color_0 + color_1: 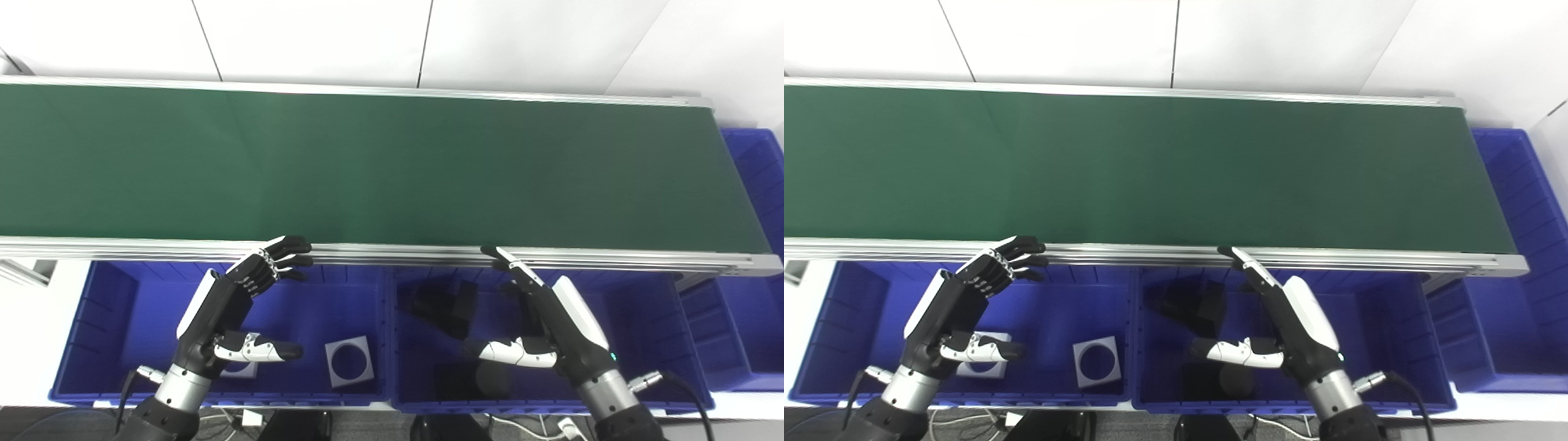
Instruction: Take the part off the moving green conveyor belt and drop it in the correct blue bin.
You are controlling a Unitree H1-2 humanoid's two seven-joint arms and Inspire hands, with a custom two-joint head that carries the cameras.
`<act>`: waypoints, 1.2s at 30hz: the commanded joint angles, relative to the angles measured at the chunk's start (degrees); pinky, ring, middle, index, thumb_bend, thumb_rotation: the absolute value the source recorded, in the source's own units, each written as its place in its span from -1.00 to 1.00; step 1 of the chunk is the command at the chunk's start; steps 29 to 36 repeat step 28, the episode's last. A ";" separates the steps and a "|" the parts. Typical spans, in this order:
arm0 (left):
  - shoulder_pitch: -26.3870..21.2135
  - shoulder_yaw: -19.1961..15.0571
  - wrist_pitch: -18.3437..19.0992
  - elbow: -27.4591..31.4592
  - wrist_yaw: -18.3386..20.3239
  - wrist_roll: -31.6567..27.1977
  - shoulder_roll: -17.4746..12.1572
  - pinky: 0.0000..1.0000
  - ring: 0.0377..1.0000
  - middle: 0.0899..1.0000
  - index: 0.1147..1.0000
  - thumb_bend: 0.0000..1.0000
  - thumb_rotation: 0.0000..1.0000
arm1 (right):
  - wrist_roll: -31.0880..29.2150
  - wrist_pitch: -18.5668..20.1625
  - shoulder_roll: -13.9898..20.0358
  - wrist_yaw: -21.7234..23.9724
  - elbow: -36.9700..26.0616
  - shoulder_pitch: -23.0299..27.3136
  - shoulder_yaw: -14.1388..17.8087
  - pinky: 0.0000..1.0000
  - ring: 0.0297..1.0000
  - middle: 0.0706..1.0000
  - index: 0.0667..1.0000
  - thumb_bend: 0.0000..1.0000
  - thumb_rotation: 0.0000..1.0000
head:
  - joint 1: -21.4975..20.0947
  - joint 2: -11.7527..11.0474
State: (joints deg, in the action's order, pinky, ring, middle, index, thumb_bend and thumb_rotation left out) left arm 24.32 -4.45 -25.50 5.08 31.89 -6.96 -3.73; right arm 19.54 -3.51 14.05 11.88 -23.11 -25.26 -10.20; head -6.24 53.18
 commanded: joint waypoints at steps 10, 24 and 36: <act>-0.56 0.06 -1.41 -0.22 0.48 1.30 -0.18 0.34 0.51 0.60 0.58 0.94 -0.22 | -9.29 -9.76 -3.46 -3.15 3.94 -2.23 -1.49 0.45 0.66 0.76 0.90 0.78 -0.29 | 1.14 -4.40; -1.28 -2.37 -1.42 -3.65 2.50 0.88 1.61 0.32 0.51 0.61 0.58 0.95 -0.28 | -8.81 -22.07 -5.66 -7.85 12.75 -3.75 -0.74 0.46 0.65 0.73 0.88 0.67 -0.45 | 1.81 -11.56; -1.54 -3.57 -1.42 -4.62 4.13 0.24 2.47 0.34 0.53 0.62 0.59 0.95 -0.30 | -8.76 -22.36 -5.83 -8.10 13.00 -3.87 -0.85 0.49 0.66 0.74 0.88 0.67 -0.48 | 1.83 -11.67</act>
